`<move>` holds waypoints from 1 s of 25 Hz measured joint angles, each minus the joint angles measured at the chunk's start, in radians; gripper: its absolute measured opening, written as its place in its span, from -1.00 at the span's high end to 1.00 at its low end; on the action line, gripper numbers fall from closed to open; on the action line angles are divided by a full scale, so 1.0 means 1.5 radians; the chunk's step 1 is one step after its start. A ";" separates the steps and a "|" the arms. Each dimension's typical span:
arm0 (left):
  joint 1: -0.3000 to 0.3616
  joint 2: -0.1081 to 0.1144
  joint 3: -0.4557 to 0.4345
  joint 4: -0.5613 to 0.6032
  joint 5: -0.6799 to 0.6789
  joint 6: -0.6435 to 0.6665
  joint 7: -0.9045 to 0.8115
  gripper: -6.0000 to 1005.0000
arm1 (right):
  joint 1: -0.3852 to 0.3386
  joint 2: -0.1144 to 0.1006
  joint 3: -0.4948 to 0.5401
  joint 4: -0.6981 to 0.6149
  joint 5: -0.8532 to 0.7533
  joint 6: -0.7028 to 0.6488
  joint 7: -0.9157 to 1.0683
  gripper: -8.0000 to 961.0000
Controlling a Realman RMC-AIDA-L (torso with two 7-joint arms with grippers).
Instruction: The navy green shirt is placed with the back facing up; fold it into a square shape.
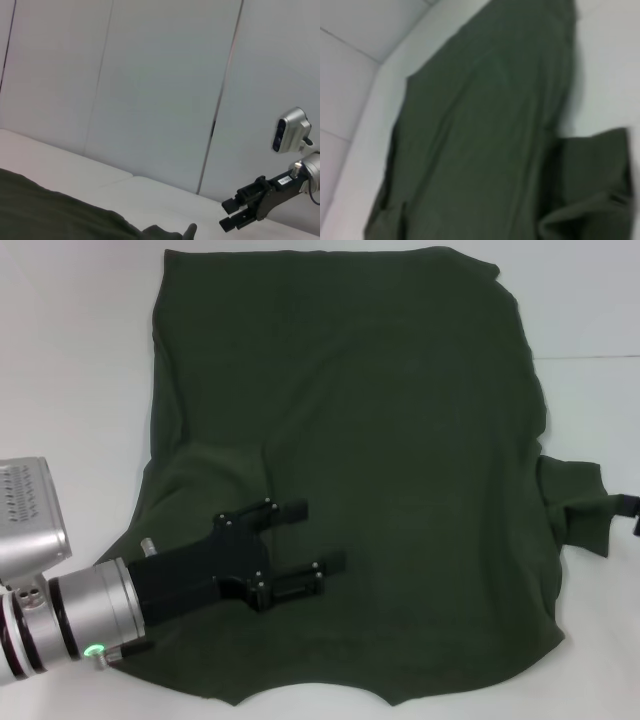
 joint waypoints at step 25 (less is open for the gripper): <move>0.003 0.000 0.014 -0.013 -0.003 -0.016 0.011 -0.64 | 0.044 0.029 0.014 0.035 -0.036 0.175 -0.035 -0.40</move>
